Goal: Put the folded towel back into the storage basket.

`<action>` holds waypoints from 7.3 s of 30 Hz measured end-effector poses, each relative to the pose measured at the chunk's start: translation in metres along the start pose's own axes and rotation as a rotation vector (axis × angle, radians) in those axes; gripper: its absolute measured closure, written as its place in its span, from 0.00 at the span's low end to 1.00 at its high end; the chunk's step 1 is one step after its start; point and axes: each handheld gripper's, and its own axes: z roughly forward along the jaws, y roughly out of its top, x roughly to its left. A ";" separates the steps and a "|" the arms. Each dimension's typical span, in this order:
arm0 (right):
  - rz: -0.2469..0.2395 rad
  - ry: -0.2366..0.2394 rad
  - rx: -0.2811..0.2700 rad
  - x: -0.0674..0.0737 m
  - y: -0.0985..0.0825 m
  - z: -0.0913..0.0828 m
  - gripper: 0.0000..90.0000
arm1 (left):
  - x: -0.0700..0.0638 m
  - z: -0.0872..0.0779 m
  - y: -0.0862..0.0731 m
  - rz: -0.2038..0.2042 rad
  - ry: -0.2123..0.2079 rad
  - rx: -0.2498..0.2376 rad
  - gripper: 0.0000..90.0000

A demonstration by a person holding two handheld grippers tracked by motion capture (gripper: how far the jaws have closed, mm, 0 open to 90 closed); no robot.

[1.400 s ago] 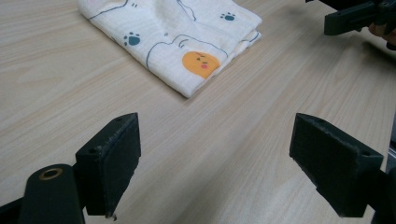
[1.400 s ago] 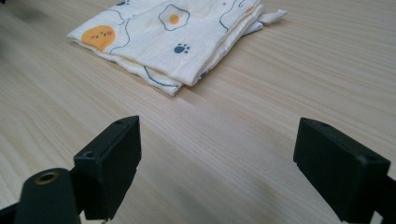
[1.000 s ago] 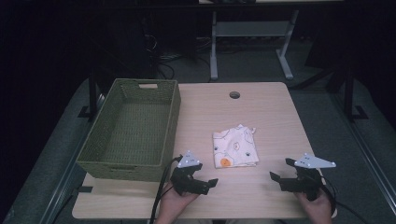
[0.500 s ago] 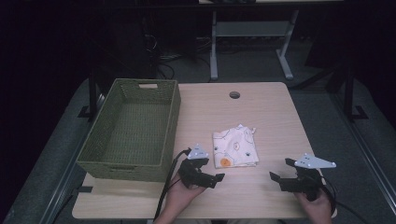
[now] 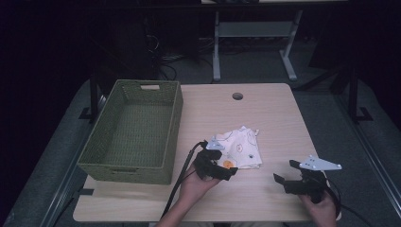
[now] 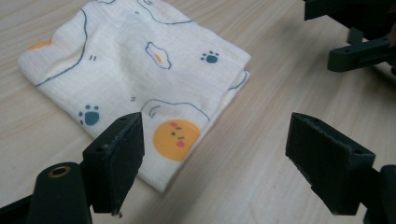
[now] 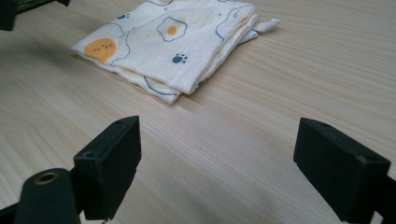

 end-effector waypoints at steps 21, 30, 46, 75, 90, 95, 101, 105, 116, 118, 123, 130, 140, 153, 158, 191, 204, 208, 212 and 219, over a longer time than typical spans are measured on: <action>-0.002 0.000 -0.004 0.000 0.000 0.000 0.16 | 0.017 0.031 0.035 -0.005 0.055 0.071 0.28; 0.004 0.000 -0.013 -0.002 0.000 -0.001 0.16 | 0.023 0.045 0.051 0.010 0.086 0.129 0.30; 0.013 0.004 -0.023 -0.004 0.000 -0.003 0.16 | 0.036 0.076 0.056 -0.022 0.159 0.222 0.37; 0.017 0.003 -0.026 -0.006 -0.001 -0.003 0.16 | 0.034 0.084 0.061 0.109 0.184 0.268 0.92; 0.041 0.000 -0.036 -0.010 -0.004 -0.006 0.16 | 0.036 0.045 0.071 0.053 0.048 0.213 0.92; 0.052 -0.003 -0.039 -0.012 -0.005 -0.008 0.16 | 0.038 0.032 0.072 0.013 0.005 0.172 0.92; 0.067 -0.009 -0.042 -0.016 -0.006 -0.009 0.16 | 0.042 0.008 0.074 -0.022 -0.053 0.127 0.92; 0.067 -0.012 -0.042 -0.016 -0.007 -0.009 0.16 | 0.041 -0.002 0.075 -0.022 -0.068 0.111 0.92; 0.060 -0.016 -0.030 -0.015 -0.006 -0.007 0.16 | 0.044 -0.043 0.081 -0.035 -0.119 0.021 0.92; 0.059 -0.019 -0.029 -0.015 -0.006 -0.007 0.16 | 0.044 -0.048 0.082 -0.036 -0.126 0.010 0.92; 0.059 -0.021 -0.023 -0.014 -0.005 -0.006 0.16 | 0.046 -0.058 0.084 -0.025 -0.125 0.009 0.92; 0.044 -0.021 -0.019 -0.012 -0.005 -0.005 0.16 | 0.051 -0.073 0.086 -0.030 -0.125 0.003 0.92; 0.048 -0.022 -0.022 -0.012 -0.005 -0.005 0.16 | 0.059 -0.092 0.090 -0.046 -0.122 -0.013 0.92; 0.057 -0.029 -0.026 -0.013 -0.005 -0.006 0.16 | 0.069 -0.116 0.089 -0.065 -0.134 -0.036 0.92; 0.058 -0.031 -0.023 -0.013 -0.005 -0.006 0.16 | 0.074 -0.126 0.086 -0.071 -0.135 -0.043 0.92; 0.068 -0.038 -0.016 -0.014 -0.005 -0.005 0.16 | 0.098 -0.181 0.079 -0.090 -0.091 -0.080 0.92; 0.067 -0.041 -0.013 -0.014 -0.005 -0.004 0.16 | 0.112 -0.199 0.071 -0.112 -0.069 -0.089 0.92; 0.066 -0.041 -0.009 -0.014 -0.005 -0.004 0.16 | 0.116 -0.204 0.068 -0.117 -0.063 -0.089 0.92; 0.065 -0.041 -0.007 -0.014 -0.005 -0.003 0.16 | 0.121 -0.210 0.064 -0.120 -0.056 -0.089 0.92; 0.062 -0.043 -0.004 -0.014 -0.005 -0.002 0.16 | 0.129 -0.218 0.057 -0.139 -0.040 -0.093 0.92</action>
